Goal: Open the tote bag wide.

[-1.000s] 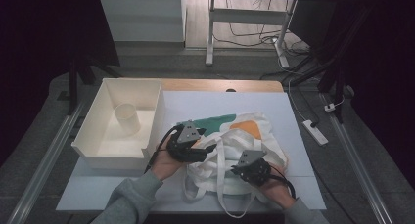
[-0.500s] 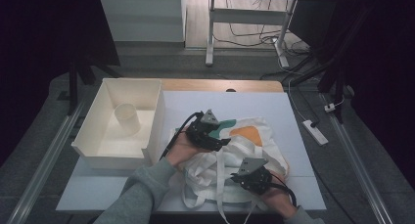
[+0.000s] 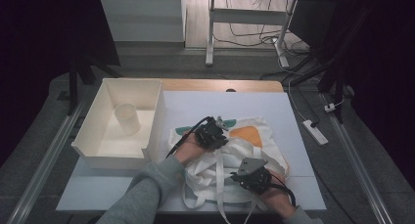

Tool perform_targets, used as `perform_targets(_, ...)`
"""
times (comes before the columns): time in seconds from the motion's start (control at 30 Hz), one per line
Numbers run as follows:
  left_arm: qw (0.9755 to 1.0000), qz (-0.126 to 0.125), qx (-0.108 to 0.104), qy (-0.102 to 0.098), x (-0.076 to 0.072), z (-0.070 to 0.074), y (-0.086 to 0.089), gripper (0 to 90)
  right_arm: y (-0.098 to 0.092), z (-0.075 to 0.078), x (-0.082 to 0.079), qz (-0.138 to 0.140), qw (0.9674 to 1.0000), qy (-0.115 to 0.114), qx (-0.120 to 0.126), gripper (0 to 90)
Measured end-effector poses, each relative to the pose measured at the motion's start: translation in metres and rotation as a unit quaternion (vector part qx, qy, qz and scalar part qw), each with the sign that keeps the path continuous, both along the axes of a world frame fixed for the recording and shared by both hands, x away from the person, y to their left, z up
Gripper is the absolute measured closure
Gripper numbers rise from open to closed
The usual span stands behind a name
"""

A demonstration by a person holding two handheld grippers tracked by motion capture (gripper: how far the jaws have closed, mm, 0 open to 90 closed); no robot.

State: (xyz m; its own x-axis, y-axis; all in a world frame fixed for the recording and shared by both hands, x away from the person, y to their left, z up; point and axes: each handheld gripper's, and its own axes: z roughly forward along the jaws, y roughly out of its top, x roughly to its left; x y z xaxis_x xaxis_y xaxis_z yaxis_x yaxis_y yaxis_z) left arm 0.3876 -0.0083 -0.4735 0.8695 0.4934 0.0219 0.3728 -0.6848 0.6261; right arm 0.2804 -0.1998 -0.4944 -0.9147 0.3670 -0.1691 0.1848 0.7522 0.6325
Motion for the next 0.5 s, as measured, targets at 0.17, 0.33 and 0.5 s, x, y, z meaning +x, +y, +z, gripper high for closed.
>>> perform_targets(0.17,0.9982,0.020,-0.049,-0.027,0.001,0.009,0.013,86.3,0.001,0.004,-0.005,0.004,0.9999,-0.014,-0.005,88.2)
perform_targets(0.33,0.9925,0.053,-0.089,-0.064,-0.001,0.025,0.030,86.5,0.010,0.010,-0.019,0.024,0.9984,-0.036,-0.035,88.3)
perform_targets(0.5,0.9850,0.093,-0.122,-0.079,0.003,0.033,0.045,86.5,0.013,0.017,-0.032,0.047,0.9981,-0.009,-0.039,88.3)
